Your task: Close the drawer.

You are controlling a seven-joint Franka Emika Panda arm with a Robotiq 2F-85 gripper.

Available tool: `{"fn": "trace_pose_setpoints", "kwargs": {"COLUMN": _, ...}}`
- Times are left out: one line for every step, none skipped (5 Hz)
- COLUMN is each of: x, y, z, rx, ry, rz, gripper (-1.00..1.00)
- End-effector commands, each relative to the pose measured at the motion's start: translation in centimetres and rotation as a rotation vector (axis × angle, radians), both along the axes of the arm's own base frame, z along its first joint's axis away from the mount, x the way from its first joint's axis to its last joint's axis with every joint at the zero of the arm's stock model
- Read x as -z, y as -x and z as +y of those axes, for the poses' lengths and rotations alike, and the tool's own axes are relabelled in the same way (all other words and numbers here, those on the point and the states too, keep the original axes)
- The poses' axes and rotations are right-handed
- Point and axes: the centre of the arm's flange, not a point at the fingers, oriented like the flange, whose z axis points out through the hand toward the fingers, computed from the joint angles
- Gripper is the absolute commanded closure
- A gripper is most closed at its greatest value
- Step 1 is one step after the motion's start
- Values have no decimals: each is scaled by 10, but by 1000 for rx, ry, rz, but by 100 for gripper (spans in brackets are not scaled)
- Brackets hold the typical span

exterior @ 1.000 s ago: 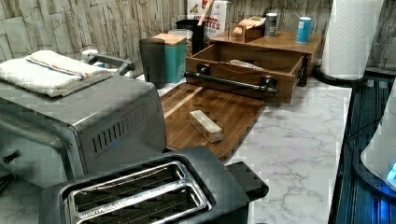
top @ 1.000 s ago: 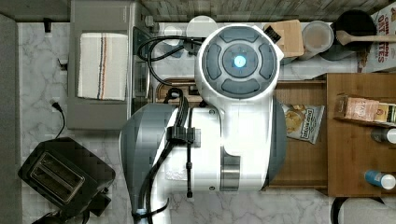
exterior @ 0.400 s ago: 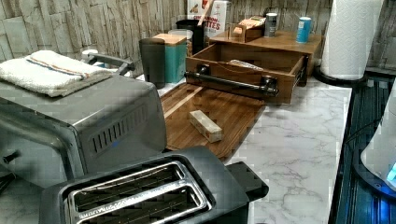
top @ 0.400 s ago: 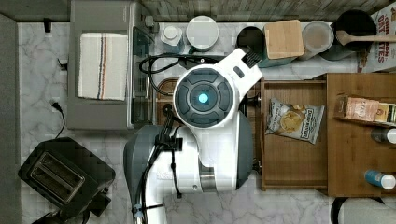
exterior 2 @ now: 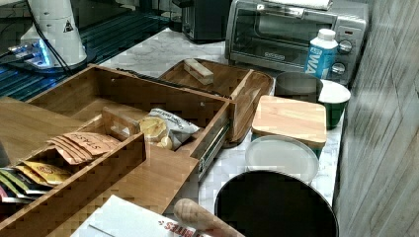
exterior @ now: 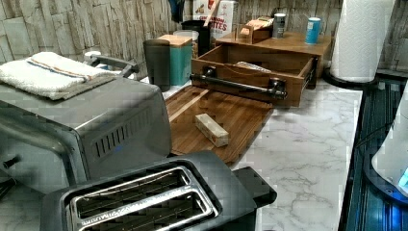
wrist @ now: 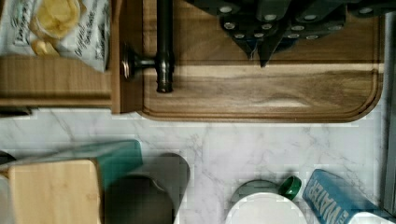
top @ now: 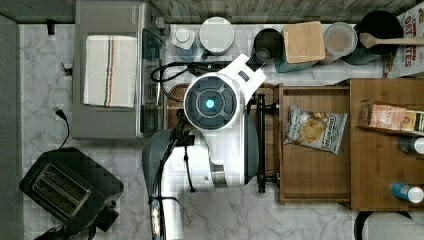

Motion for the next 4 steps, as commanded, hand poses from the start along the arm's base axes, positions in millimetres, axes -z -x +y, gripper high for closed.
{"fn": "trace_pose_setpoints", "kwargs": {"x": 108, "y": 3, "z": -24, "rx": 55, "ry": 45, "rz": 117, "gripper": 100}}
{"fn": "trace_pose_setpoints", "kwargs": {"x": 138, "y": 16, "z": -26, "rx": 90, "ry": 49, "rz": 161, "gripper": 100}}
{"fn": "trace_pose_setpoints", "kwargs": {"x": 171, "y": 36, "z": -42, "rx": 82, "ry": 32, "rz": 161, "gripper": 100}}
{"fn": "trace_pose_setpoints", "kwargs": {"x": 194, "y": 49, "z": -60, "rx": 85, "ry": 25, "rz": 169, "gripper": 100}}
